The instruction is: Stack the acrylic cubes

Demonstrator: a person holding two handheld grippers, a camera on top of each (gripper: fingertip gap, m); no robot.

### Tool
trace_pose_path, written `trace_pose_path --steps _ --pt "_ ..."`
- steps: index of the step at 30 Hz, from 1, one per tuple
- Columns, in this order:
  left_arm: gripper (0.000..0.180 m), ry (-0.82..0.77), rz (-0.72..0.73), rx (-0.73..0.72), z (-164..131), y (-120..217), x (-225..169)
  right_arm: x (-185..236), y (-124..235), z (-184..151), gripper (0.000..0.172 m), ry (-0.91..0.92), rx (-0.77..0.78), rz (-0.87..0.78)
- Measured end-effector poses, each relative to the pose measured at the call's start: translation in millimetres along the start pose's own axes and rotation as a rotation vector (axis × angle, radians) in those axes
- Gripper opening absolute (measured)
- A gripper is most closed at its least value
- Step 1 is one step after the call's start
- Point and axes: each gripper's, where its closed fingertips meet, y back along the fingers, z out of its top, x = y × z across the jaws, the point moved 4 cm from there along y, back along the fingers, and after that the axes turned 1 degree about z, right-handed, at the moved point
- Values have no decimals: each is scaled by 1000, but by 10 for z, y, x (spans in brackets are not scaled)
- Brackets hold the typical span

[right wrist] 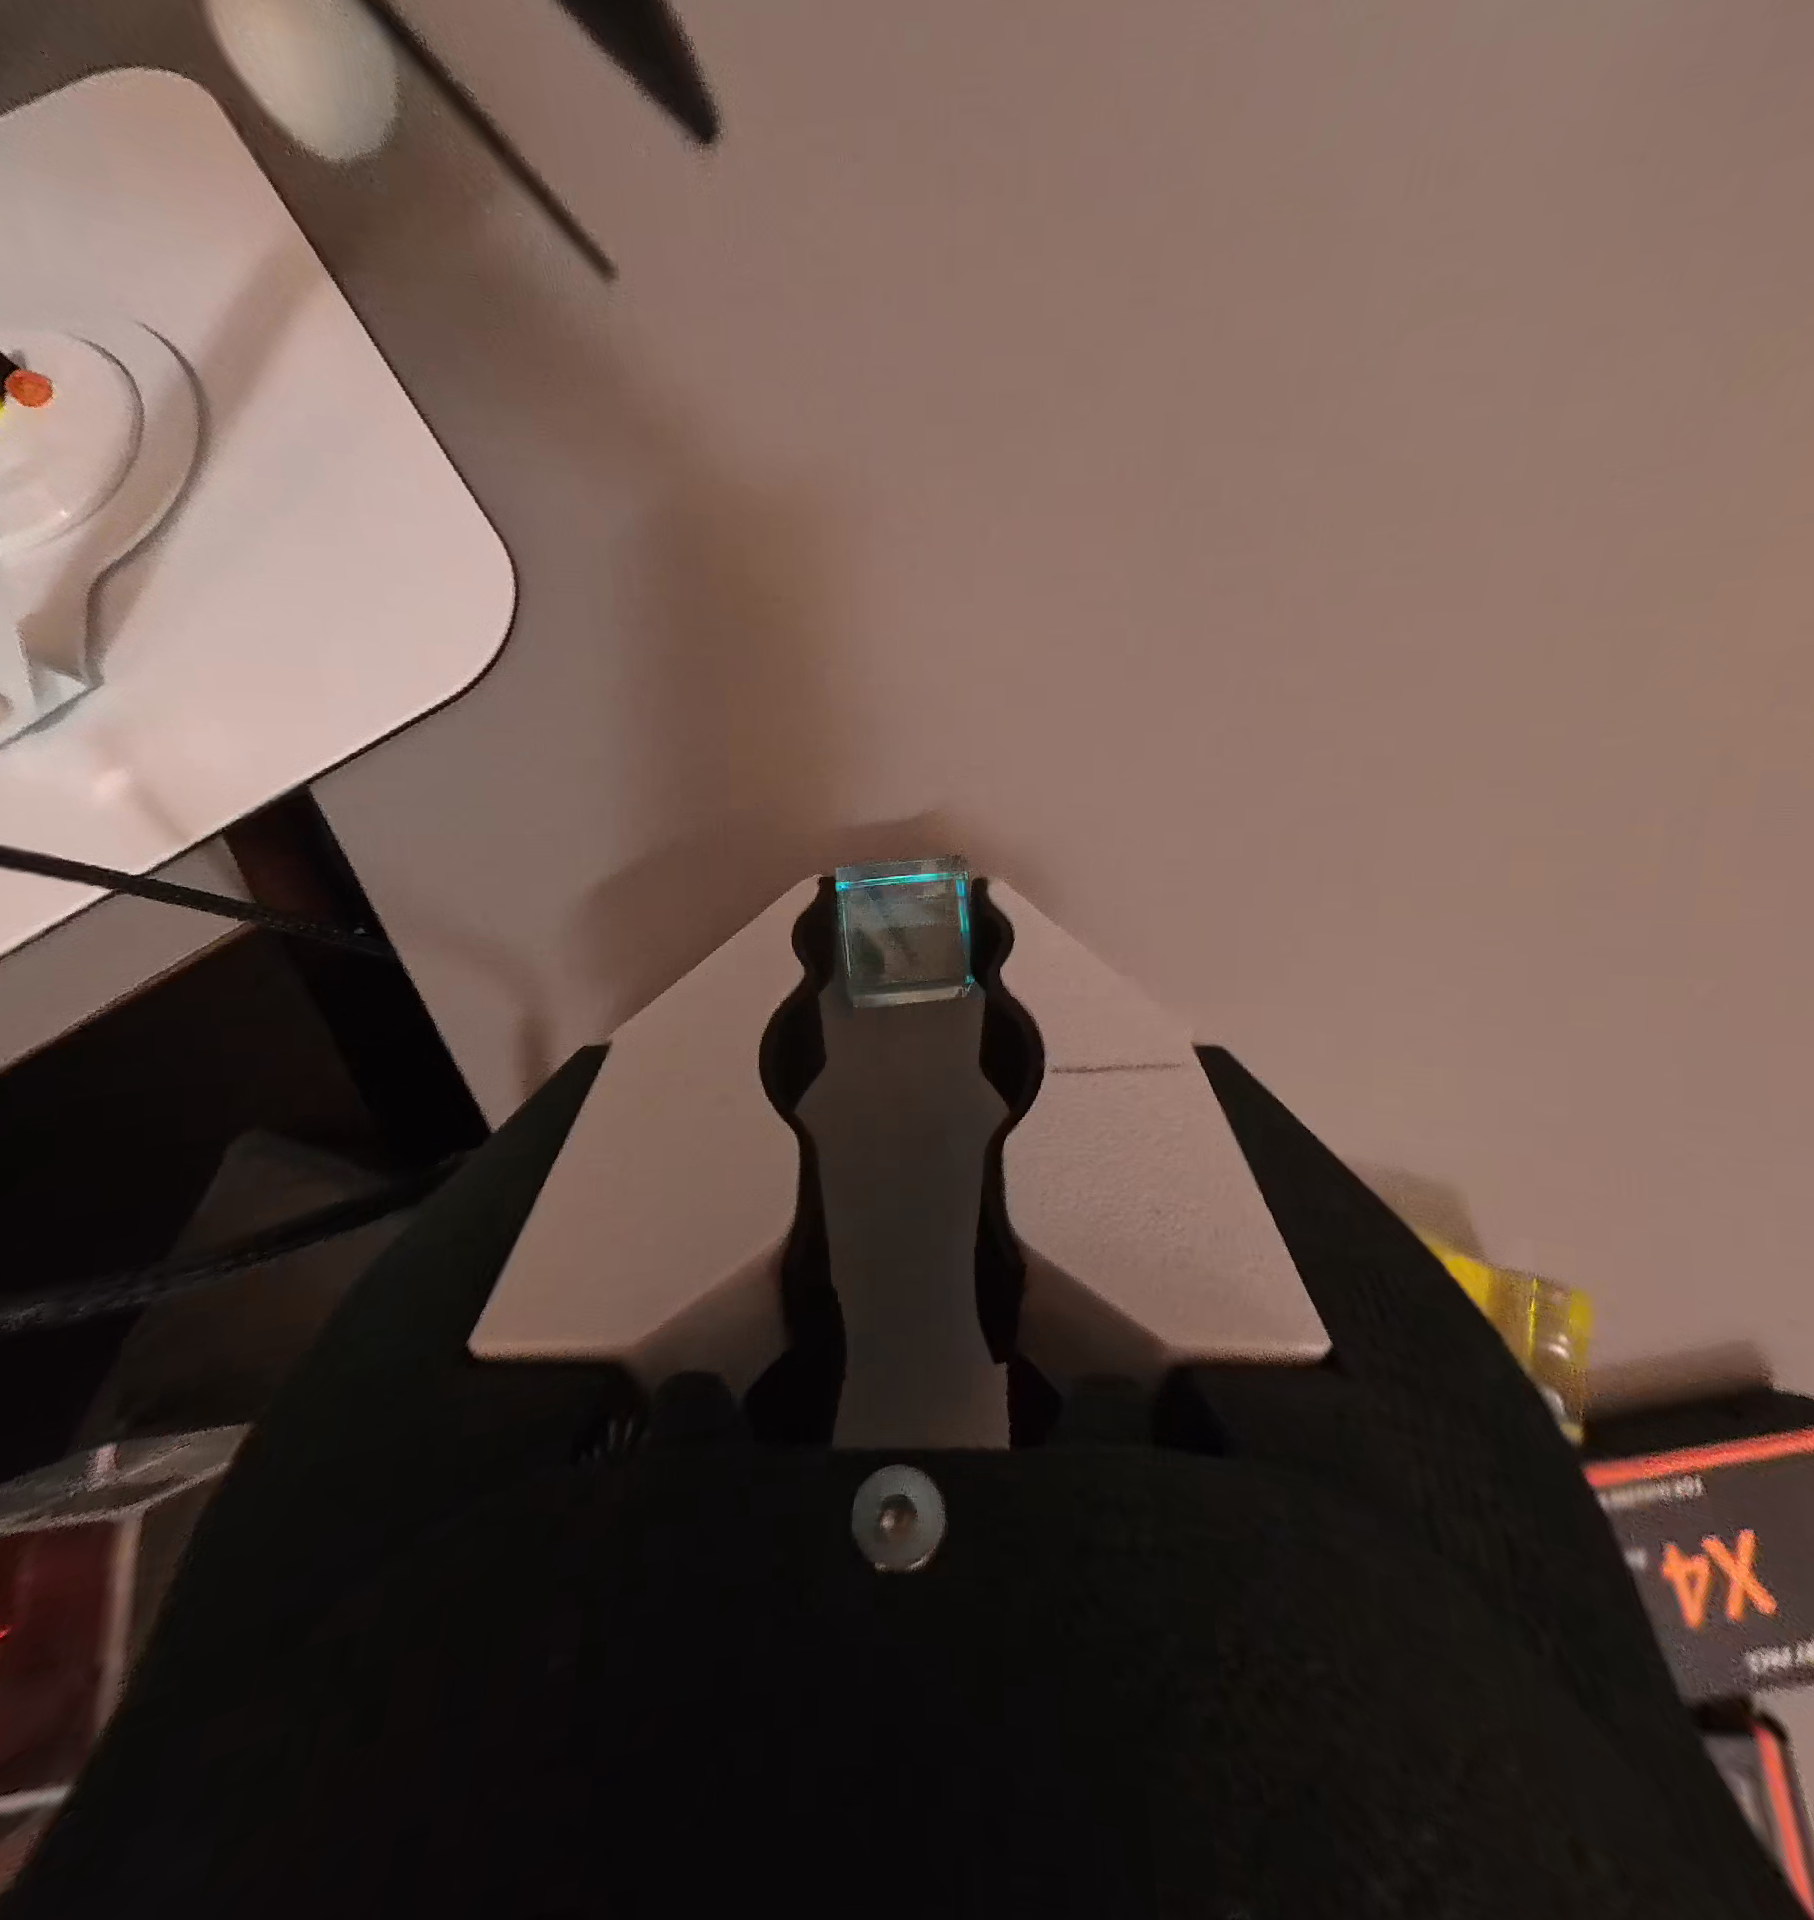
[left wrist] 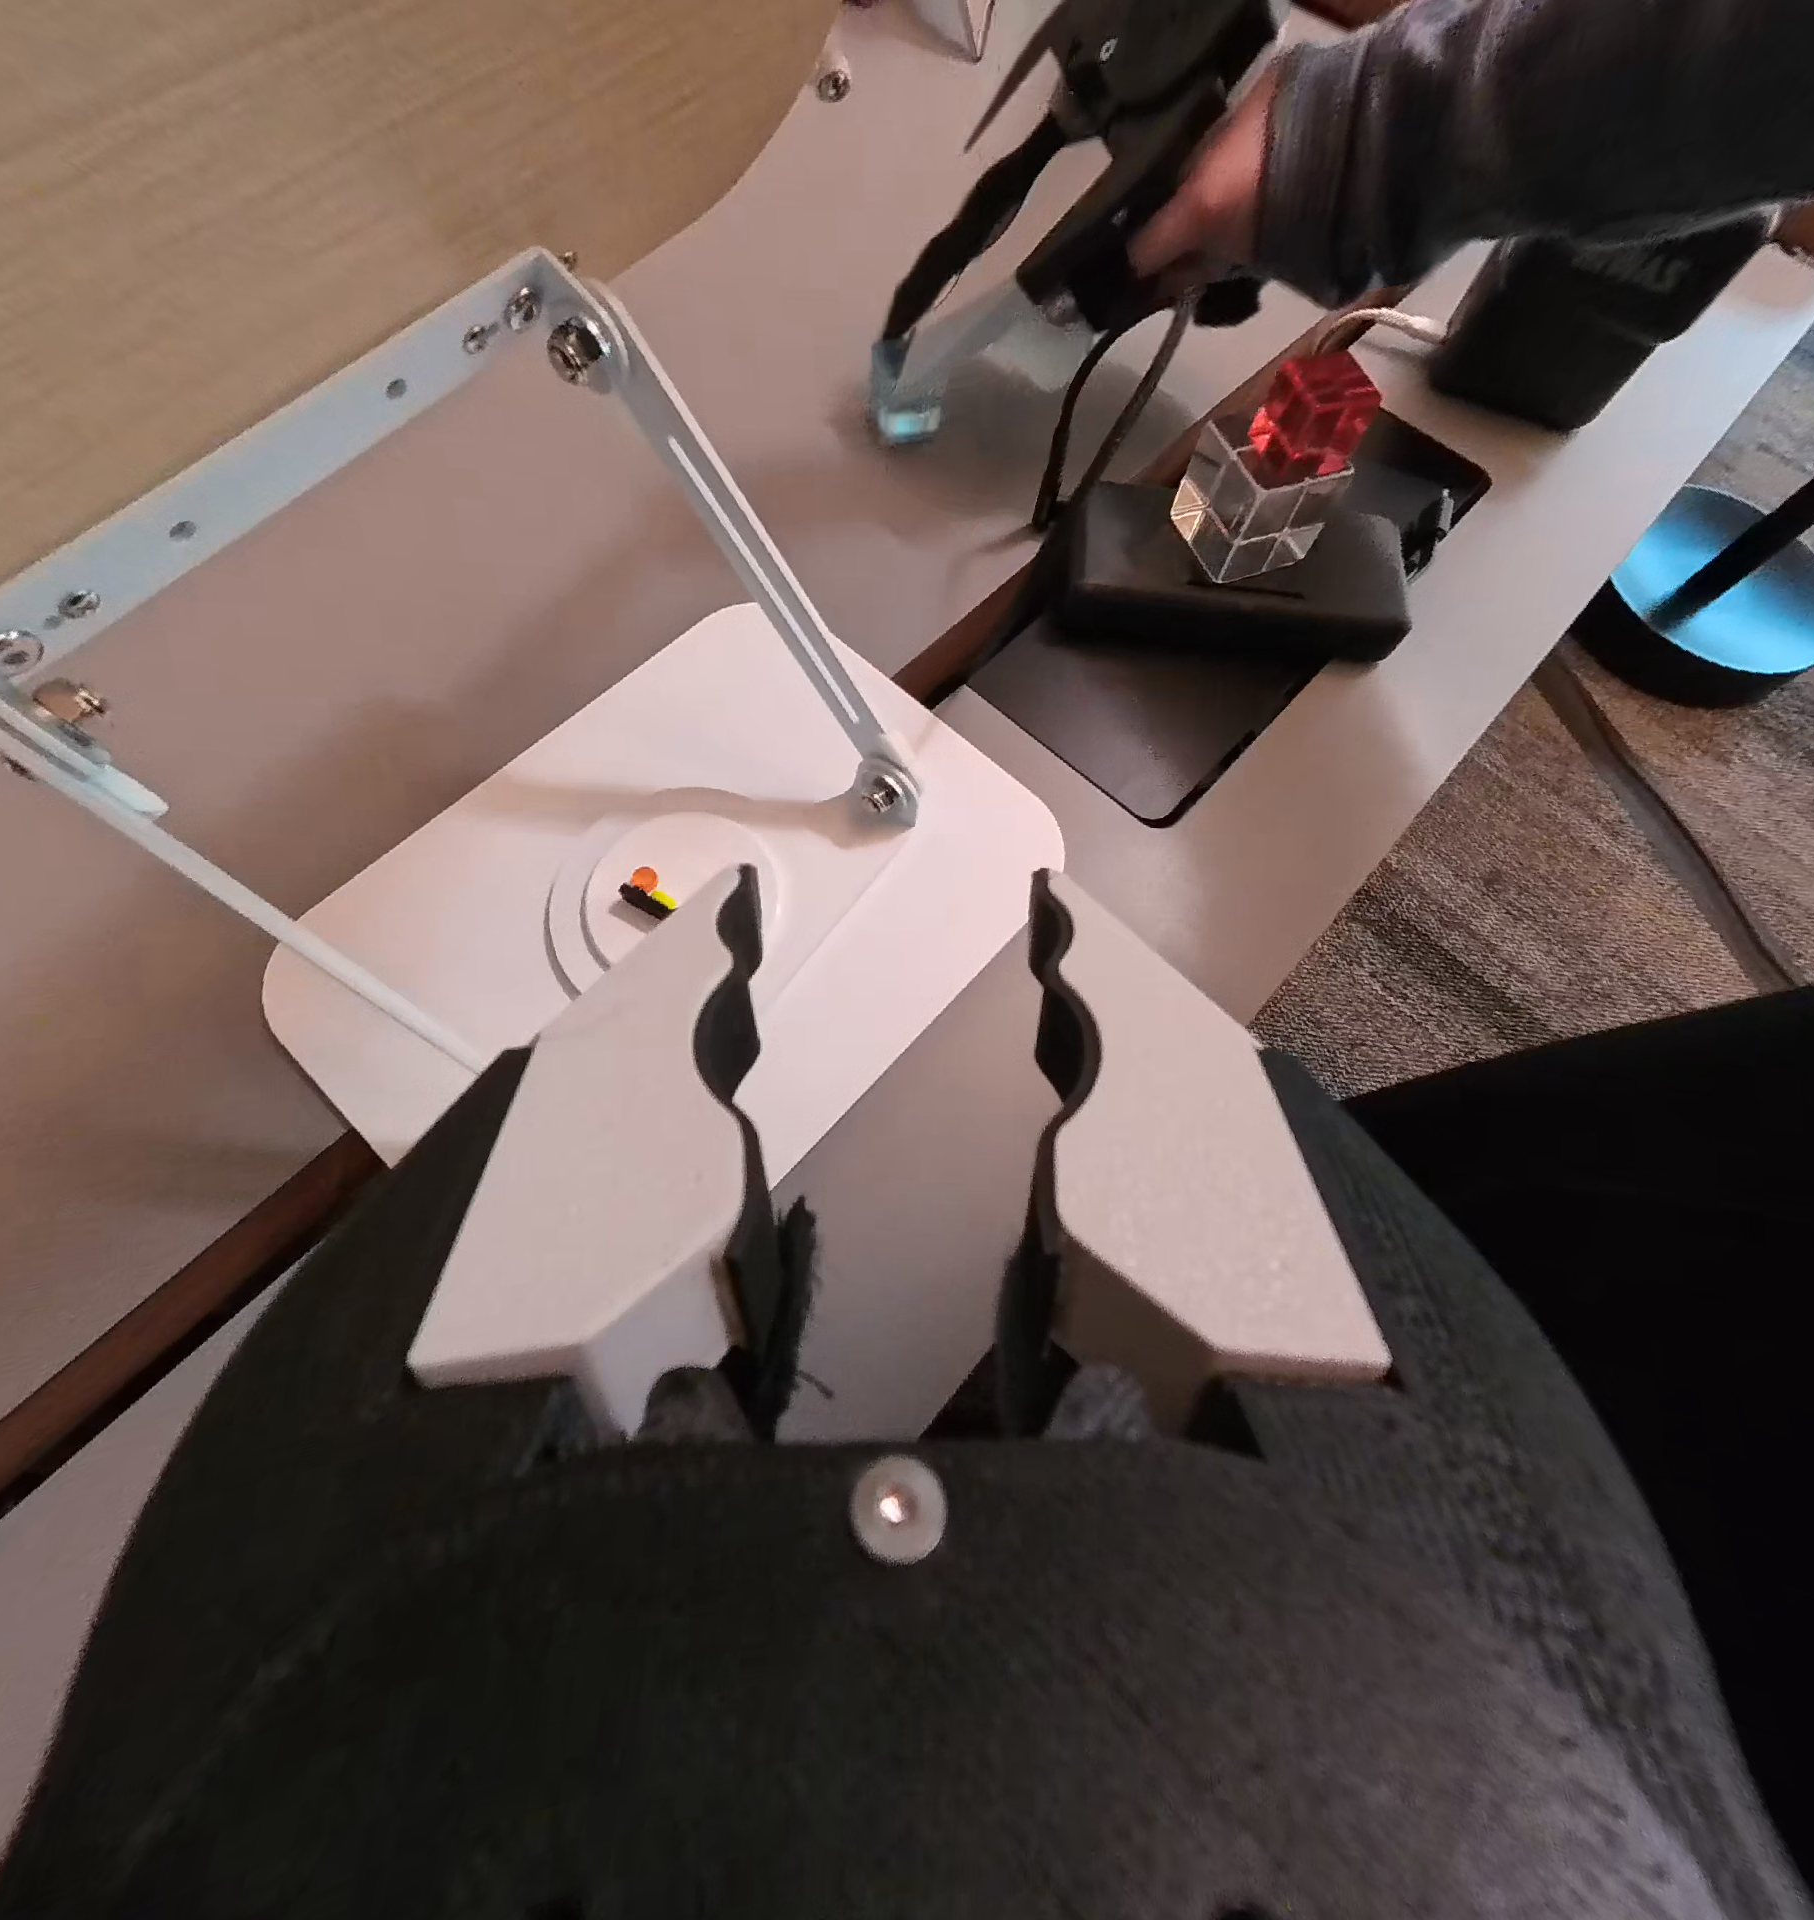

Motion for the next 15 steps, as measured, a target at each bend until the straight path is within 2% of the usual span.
trace_pose_path --steps 7,11,15 --pt "51 11 -48 -26 5 -35 -41 211 707 -42 24 -136 -98 -68" --pt "51 -11 -95 -32 5 -81 -110 502 1141 -86 24 -194 -129 -57" --pt "51 -23 -135 -35 18 -142 -146 853 1355 -119 24 -202 -106 -23"
